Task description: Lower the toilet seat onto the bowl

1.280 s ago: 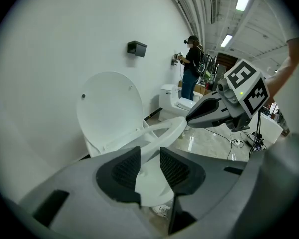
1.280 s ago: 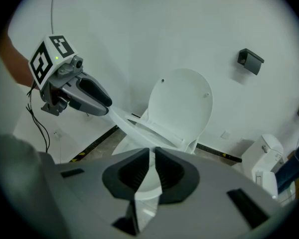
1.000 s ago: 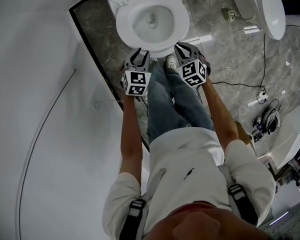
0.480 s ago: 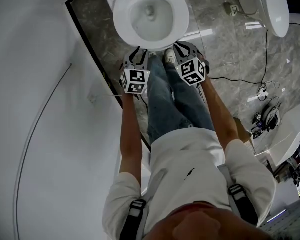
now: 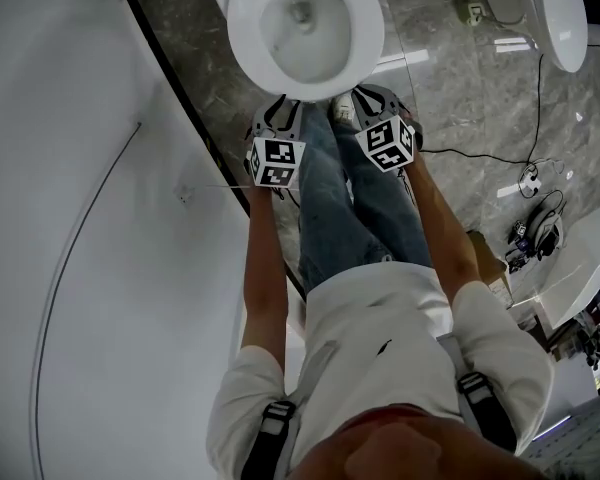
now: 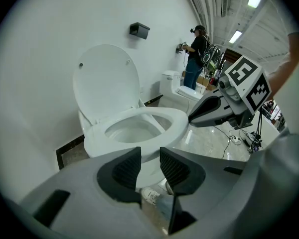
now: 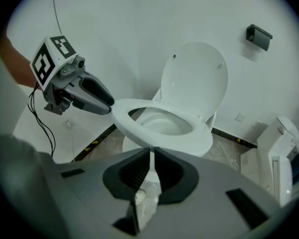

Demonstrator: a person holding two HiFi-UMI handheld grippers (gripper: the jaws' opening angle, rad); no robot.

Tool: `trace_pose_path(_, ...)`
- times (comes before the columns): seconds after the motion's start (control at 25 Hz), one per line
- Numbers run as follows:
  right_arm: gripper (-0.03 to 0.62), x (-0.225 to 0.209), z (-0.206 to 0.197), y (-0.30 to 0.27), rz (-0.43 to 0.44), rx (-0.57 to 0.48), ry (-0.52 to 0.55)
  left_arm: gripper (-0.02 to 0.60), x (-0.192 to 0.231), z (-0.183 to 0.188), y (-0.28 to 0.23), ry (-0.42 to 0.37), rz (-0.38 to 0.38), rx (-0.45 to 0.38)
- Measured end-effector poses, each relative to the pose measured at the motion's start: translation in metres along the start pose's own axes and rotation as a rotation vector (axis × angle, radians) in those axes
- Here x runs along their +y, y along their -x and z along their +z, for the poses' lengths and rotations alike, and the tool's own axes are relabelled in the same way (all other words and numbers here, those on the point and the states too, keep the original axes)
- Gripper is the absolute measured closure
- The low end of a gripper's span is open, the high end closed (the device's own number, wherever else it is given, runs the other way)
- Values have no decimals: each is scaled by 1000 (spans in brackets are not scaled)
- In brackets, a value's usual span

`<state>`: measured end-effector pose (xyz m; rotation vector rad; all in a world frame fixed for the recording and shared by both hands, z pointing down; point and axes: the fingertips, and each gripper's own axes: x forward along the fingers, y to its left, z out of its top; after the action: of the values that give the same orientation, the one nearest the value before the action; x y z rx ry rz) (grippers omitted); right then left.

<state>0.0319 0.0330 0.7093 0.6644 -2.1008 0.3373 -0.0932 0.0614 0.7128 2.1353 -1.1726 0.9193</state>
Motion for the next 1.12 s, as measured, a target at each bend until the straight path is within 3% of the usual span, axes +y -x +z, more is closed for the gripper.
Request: trace_pose_path(1.12,551,27,-80,-61,45,122,-96,459,-15,-84,-56,92,-55,118)
